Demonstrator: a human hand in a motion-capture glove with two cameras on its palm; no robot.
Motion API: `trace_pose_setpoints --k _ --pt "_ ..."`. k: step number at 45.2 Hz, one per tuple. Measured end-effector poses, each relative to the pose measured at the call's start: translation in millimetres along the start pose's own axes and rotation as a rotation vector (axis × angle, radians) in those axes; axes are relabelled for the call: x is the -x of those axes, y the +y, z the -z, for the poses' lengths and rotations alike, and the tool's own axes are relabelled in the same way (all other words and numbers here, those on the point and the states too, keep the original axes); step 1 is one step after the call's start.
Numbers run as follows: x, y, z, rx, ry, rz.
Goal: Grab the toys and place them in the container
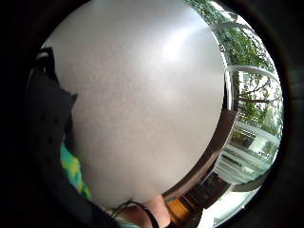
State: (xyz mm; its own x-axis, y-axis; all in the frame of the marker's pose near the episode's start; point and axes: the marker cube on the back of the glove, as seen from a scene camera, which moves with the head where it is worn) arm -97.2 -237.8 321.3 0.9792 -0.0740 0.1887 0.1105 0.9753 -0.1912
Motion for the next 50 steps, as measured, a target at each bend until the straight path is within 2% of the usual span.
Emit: trace_pose_setpoints --k 10,21,34,41,50 --pt "3.8 28.9 43.2 0.081 -0.011 0.021" --pt "24.0 65.5 143.9 -0.05 0.009 0.045" --pt "84.1 99.5 273.2 -0.229 0.088 0.088" --pt "126.6 110.3 319.0 -0.303 0.133 0.121" --pt "177.6 108.8 340.2 -0.335 0.184 0.167"
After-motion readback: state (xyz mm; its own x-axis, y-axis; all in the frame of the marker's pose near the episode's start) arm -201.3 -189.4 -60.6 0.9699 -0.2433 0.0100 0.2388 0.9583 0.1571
